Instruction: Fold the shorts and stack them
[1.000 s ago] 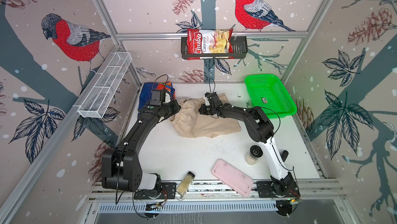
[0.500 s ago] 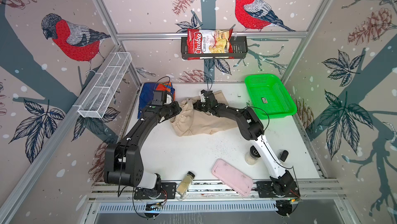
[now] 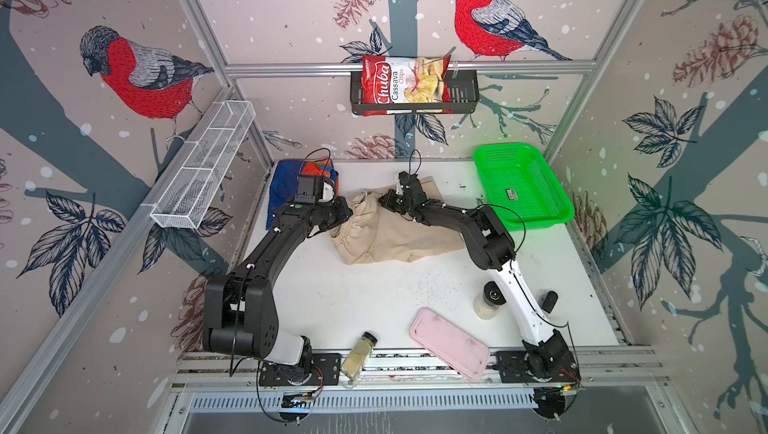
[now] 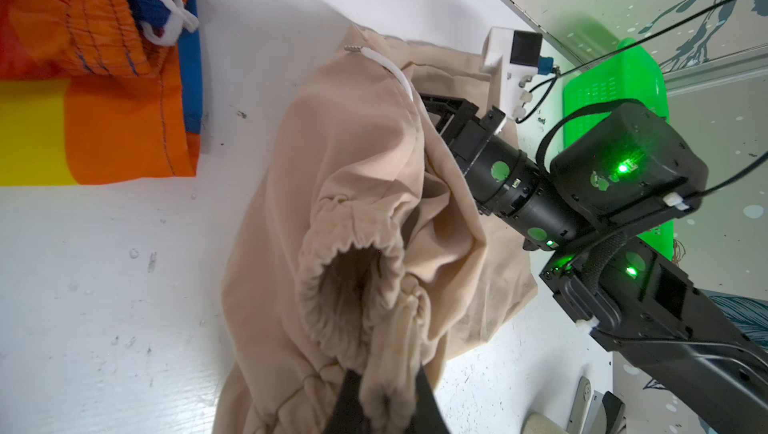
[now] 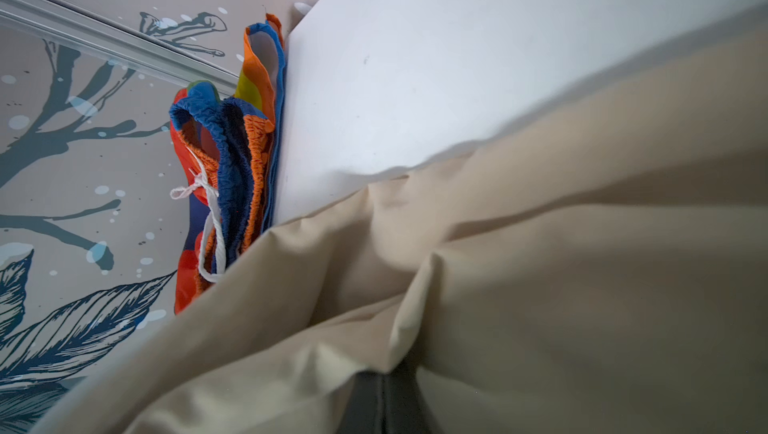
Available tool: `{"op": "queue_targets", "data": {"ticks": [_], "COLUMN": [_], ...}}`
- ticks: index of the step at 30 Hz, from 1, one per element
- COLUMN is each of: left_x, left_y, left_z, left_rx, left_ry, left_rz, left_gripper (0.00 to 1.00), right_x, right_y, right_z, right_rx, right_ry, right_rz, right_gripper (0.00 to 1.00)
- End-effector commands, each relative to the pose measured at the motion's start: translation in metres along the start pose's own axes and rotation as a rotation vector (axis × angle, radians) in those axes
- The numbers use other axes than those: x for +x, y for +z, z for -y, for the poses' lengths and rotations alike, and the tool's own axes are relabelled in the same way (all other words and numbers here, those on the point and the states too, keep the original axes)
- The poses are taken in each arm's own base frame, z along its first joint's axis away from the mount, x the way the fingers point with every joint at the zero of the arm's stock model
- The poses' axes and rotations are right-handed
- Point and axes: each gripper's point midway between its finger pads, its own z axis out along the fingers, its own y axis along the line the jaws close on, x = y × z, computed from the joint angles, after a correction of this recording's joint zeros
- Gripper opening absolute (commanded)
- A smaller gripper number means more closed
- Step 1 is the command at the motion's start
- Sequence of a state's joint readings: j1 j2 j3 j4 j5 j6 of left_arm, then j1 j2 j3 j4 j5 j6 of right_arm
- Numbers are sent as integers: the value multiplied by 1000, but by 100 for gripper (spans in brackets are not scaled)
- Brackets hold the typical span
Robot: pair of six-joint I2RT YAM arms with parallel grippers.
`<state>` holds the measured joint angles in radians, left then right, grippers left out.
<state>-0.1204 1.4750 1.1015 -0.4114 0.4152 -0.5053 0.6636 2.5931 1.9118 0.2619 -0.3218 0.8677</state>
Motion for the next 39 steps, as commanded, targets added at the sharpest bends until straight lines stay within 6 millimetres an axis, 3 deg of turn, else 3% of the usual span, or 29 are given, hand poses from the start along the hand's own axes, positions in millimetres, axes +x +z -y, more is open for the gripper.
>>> {"op": "queue_targets", "data": {"ticks": [1,9,14,19,24,31,34,39], "left_x": [0,4,-1,-20,-41,-65,-71,-78], "left_y": [0,7,6,7,12,20,24,27], "left_z": [1,-1,-3,1,5,15,19,27], "left_rx": [12,19,-10,-22,-23,1,25,40], "left_ry": [9,2,4,6,-7,-68,-107,-145], "left_rz": [-5,-27,-21,10,35,58,65,84], "left_gripper": [0,0,0,0,0,0,0,0], "right_x": [6,23,14,3,7,43,62,77], "right_y": [9,35,18,-30,-95,-174,-196,-225], "right_z": [-9,-16,-14,-21,-2,45,64,84], "right_rx": [-30,-44,-46,-5,105,273,324,372], "right_ry": [15,34,37,-60,-125,-151,-151,-146], "right_rz": [4,-27,-16,2,16,13,-3,3], "right_gripper": [2,4,3,3,2,1,0,0]}}
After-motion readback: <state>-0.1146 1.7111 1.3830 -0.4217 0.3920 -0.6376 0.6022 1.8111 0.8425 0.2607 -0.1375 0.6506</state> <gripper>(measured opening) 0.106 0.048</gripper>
